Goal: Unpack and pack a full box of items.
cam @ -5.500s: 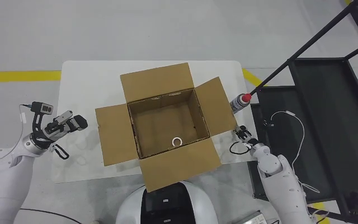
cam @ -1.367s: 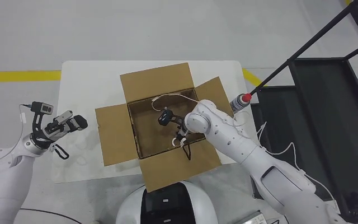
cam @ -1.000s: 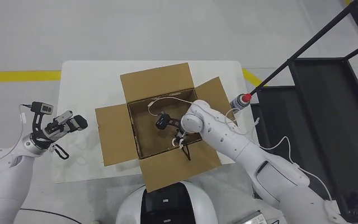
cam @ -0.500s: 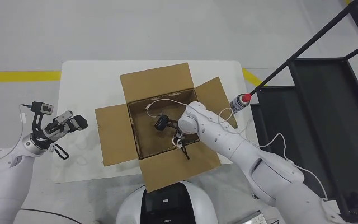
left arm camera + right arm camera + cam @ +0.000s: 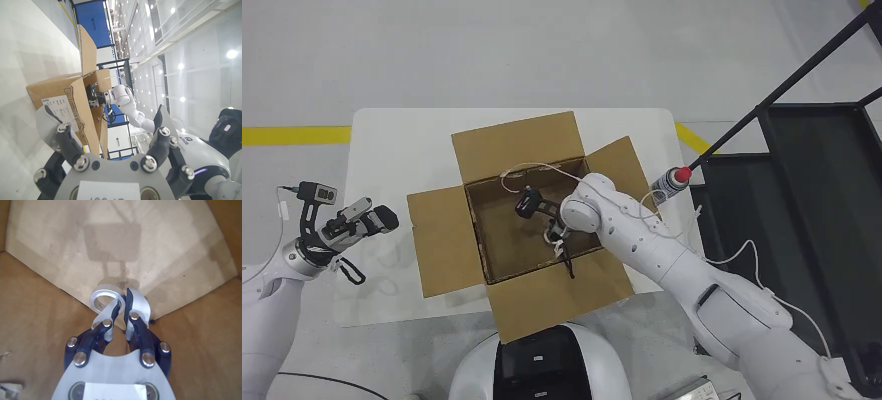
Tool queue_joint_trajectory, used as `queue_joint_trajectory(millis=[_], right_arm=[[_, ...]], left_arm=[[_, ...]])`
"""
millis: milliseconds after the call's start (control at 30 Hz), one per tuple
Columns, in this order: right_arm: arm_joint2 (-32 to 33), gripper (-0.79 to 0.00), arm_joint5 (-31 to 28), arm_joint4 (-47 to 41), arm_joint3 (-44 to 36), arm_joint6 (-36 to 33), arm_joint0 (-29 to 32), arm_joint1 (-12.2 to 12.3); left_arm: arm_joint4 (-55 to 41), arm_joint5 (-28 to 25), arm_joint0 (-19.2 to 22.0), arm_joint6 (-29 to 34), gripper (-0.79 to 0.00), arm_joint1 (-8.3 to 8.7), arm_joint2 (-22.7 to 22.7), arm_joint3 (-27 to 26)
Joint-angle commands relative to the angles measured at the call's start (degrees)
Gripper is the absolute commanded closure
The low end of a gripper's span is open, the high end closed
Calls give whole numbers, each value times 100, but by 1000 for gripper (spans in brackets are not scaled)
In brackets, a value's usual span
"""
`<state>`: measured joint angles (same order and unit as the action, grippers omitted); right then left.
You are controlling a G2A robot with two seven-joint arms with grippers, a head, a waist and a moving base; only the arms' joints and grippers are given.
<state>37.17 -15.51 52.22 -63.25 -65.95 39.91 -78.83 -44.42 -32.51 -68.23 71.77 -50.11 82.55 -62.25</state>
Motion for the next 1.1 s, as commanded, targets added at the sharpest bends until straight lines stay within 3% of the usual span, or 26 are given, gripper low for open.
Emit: queue_joint_trajectory(millis=[0, 300, 667, 800, 1067], right_arm=[[216, 0, 74, -42, -265, 51, 110, 78], [1603, 0, 384, -624, -1879, 513, 929, 470], [3325, 0, 494, -1567, -4326, 1197, 2775, 835], [3682, 0, 228, -1852, -4626, 1729, 3267, 888], [3682, 0, 228, -1852, -4626, 1729, 3267, 888]], left_arm=[[0, 0, 0, 0, -785, 0, 0, 0], [0, 0, 0, 0, -785, 0, 0, 0], [0, 0, 0, 0, -785, 0, 0, 0], [0, 0, 0, 0, -785, 0, 0, 0], [0, 0, 0, 0, -785, 0, 0, 0]])
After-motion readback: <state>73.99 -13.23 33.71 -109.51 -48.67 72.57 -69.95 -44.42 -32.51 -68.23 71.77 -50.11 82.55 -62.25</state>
